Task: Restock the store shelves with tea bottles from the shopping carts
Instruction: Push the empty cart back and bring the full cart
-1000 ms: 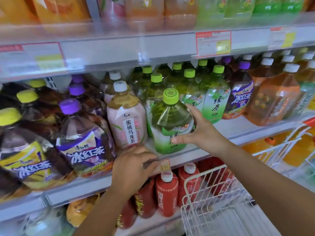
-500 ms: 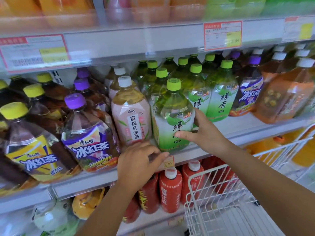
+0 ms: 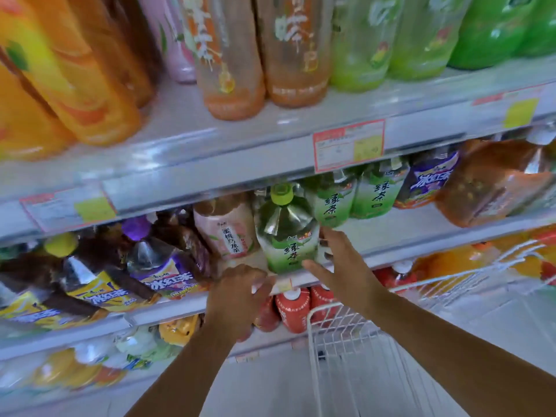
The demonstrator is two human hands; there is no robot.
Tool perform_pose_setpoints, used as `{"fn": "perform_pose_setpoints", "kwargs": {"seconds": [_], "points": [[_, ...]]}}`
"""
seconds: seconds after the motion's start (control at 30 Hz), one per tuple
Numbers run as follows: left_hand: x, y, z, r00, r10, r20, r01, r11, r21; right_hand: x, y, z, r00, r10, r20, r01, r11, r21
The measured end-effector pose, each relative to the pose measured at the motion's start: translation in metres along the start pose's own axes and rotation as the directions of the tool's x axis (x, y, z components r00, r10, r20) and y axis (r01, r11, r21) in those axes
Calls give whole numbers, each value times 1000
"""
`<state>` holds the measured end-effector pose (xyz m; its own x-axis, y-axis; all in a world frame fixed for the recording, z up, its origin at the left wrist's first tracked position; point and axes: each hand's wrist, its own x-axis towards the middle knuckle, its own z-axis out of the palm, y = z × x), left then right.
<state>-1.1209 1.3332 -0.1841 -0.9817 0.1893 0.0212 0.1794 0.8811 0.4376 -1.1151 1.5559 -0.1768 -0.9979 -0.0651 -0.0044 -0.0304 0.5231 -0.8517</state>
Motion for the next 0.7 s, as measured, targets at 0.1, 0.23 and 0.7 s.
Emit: {"fn": "perform_pose_setpoints", "kwargs": {"seconds": [0.1,0.23,0.7], "points": [[-31,32,-27,993,-117,26,116,993,12,-53,-12,-37,996,92,-8,-93,992,-86],[-92,88,-60,957,-134,257,157,985,-68,-151,-47,-99,950,312,20,-298,924,-241],[-239,330,-93,824,-104,557,213,968,-133,-337,-70,-298,799,553,237,-403,784,-472]]}}
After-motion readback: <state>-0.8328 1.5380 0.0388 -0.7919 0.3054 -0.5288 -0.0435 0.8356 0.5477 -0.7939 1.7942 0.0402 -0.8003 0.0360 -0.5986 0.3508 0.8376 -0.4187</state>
